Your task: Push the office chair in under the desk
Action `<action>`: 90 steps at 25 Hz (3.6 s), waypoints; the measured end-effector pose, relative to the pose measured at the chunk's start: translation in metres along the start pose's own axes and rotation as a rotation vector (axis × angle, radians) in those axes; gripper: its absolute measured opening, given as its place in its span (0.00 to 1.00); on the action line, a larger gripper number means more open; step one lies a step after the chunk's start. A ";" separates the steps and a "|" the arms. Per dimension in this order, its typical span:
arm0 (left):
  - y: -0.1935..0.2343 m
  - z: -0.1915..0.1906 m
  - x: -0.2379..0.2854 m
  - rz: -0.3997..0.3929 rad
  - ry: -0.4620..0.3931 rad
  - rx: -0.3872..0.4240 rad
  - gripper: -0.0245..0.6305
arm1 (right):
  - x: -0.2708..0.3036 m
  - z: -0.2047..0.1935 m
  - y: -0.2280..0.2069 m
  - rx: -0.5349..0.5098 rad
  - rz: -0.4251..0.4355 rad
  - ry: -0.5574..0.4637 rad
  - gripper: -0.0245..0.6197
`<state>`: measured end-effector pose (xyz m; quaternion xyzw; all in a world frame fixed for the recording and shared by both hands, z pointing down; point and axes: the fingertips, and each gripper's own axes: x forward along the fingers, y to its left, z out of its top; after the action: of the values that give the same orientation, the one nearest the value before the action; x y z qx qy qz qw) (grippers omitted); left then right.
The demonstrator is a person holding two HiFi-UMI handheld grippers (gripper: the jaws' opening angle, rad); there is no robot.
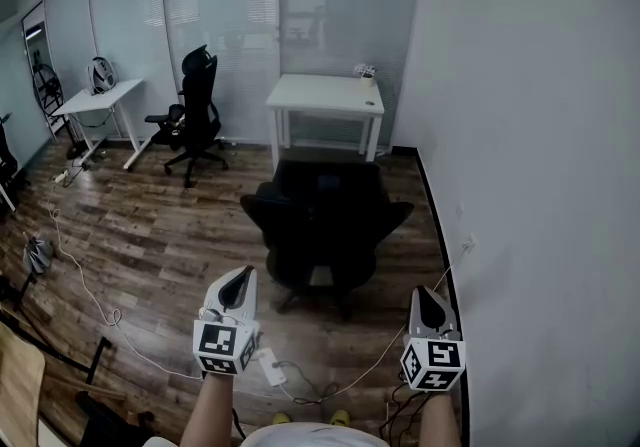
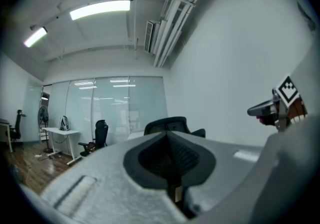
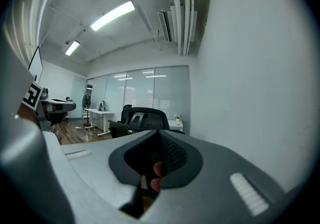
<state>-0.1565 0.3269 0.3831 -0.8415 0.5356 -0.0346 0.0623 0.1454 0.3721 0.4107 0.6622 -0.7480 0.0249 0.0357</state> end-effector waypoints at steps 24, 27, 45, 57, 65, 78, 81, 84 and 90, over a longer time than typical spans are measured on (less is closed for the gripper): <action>-0.042 -0.005 0.019 -0.009 0.043 0.008 0.16 | 0.011 -0.014 -0.024 -0.011 0.123 0.025 0.25; -0.052 -0.004 0.026 0.008 0.042 0.009 0.16 | 0.016 -0.014 -0.037 -0.015 0.140 0.020 0.25; -0.056 -0.022 0.077 0.054 0.058 -0.025 0.16 | 0.073 -0.028 -0.066 -0.036 0.211 0.031 0.25; 0.001 -0.052 0.168 0.034 0.083 -0.023 0.16 | 0.182 -0.034 -0.056 -0.047 0.236 0.051 0.25; 0.062 -0.066 0.226 -0.006 0.117 -0.026 0.16 | 0.260 -0.025 -0.034 -0.059 0.216 0.086 0.25; 0.113 -0.081 0.300 -0.195 0.154 0.033 0.19 | 0.339 -0.019 -0.018 -0.190 0.226 0.122 0.25; 0.112 -0.085 0.302 -0.278 0.177 0.082 0.21 | 0.345 -0.019 -0.009 -0.273 0.256 0.138 0.25; 0.106 -0.091 0.305 -0.373 0.201 0.156 0.25 | 0.351 -0.022 -0.003 -0.350 0.299 0.169 0.25; 0.093 -0.107 0.307 -0.478 0.274 0.306 0.31 | 0.352 -0.043 0.006 -0.560 0.372 0.272 0.25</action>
<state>-0.1230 0.0033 0.4738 -0.9119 0.3147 -0.2416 0.1054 0.0983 0.0283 0.4836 0.4701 -0.8220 -0.0869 0.3096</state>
